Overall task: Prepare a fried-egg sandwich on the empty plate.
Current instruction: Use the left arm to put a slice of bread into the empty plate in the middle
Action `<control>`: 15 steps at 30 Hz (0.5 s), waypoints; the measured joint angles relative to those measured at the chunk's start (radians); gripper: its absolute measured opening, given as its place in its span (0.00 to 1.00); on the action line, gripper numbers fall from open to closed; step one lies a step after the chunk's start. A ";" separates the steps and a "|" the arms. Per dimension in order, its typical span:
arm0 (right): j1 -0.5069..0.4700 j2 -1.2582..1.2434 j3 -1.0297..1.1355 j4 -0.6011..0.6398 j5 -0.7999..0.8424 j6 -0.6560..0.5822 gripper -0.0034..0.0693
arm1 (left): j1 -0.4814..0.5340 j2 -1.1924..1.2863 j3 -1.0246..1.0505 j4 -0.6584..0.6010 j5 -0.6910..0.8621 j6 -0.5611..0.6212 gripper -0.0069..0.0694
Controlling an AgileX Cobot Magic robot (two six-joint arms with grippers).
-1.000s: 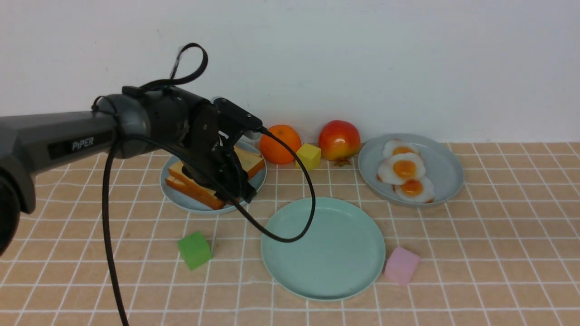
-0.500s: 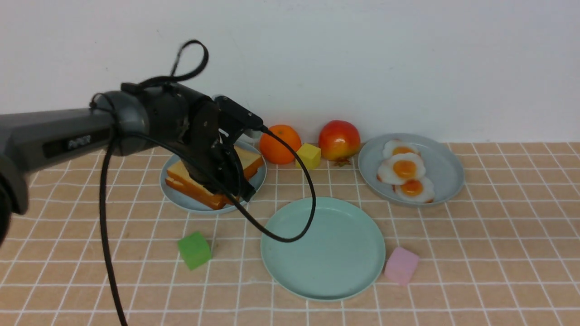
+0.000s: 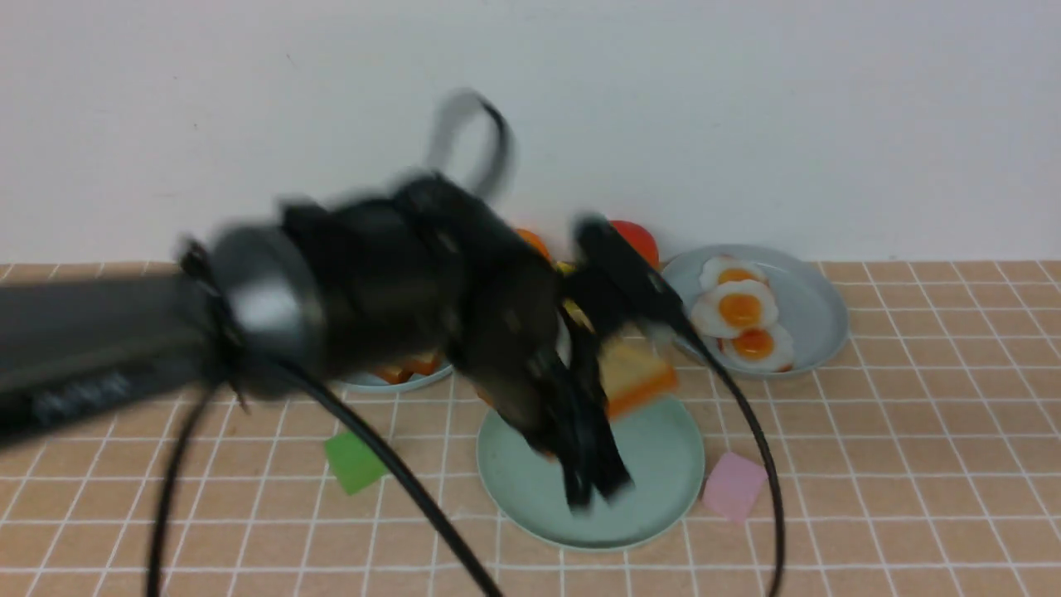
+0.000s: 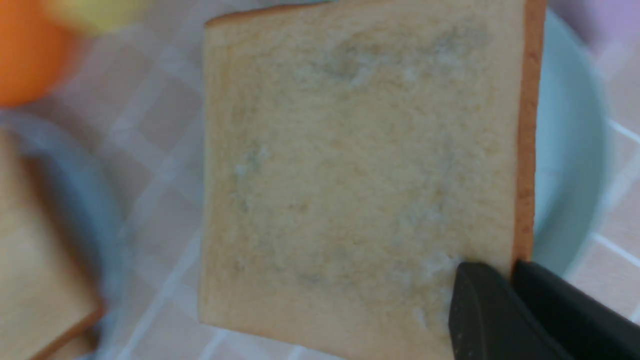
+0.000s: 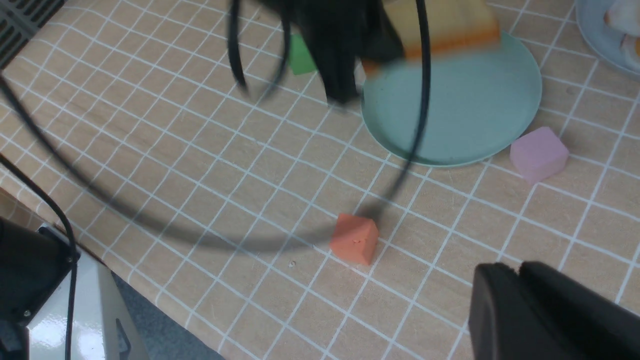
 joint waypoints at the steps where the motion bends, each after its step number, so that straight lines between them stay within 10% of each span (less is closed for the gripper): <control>1: 0.000 0.000 0.000 0.000 0.000 0.000 0.15 | -0.004 0.003 0.000 0.004 -0.002 0.000 0.13; 15: 0.000 0.000 0.000 -0.045 0.011 0.006 0.20 | -0.035 0.120 0.008 0.097 -0.075 0.000 0.27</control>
